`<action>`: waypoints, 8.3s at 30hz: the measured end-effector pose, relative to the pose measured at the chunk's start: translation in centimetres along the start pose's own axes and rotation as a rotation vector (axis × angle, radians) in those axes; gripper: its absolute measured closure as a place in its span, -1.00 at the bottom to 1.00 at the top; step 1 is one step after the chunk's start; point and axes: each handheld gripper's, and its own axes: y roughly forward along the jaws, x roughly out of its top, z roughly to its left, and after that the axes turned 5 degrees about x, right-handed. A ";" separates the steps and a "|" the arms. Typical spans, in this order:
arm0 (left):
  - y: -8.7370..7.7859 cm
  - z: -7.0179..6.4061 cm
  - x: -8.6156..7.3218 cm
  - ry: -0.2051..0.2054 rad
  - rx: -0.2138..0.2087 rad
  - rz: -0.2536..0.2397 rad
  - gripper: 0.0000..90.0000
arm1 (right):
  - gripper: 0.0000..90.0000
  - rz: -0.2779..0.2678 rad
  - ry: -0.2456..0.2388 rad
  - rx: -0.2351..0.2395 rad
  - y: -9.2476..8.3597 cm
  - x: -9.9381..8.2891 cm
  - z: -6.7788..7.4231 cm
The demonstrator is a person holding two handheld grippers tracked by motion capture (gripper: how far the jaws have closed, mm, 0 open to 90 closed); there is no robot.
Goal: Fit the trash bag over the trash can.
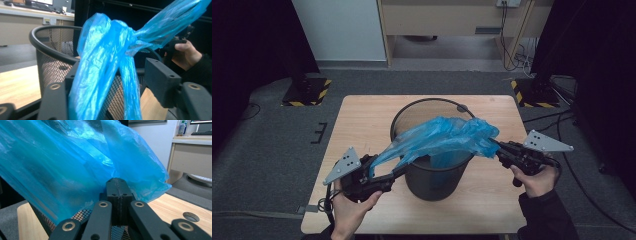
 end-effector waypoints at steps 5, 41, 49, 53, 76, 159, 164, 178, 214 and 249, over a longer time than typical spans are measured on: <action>-0.2 0.1 -0.4 -0.026 0.009 0.014 0.38 | 1.00 -0.001 0.003 -0.004 0.0 -0.1 0.1; -0.4 2.2 -4.0 0.009 0.022 0.097 0.16 | 0.59 0.022 0.100 -0.038 0.5 -2.4 0.7; -1.0 0.9 -2.6 0.052 -0.016 0.041 -0.01 | 0.02 -0.006 0.046 -0.036 -1.7 -1.2 -0.4; -1.1 1.3 -2.9 0.038 -0.051 0.059 0.54 | -0.15 -0.030 0.014 -0.042 -2.6 -0.8 -0.9; -1.7 1.4 -0.4 0.086 -0.079 -0.050 0.31 | 0.11 -0.219 -0.052 0.021 -2.6 0.8 -2.3; 1.7 1.4 4.8 0.096 -0.173 -0.184 -0.23 | 1.00 -0.099 0.021 -0.050 4.9 4.0 -1.9; 1.8 1.3 4.5 0.085 -0.228 -0.162 0.53 | 1.00 -0.098 0.019 -0.031 5.1 4.1 -1.8; 0.8 1.2 3.2 0.070 -0.152 -0.115 0.41 | 0.99 -0.104 0.052 -0.001 2.9 3.0 -1.7; 0.2 2.9 -1.7 -0.010 -0.030 0.041 1.00 | 1.00 -0.042 0.092 -0.047 0.6 0.4 -0.9; 1.0 6.2 -0.1 -0.053 0.010 0.038 0.72 | 0.34 -0.194 0.132 -0.088 2.7 0.5 -5.3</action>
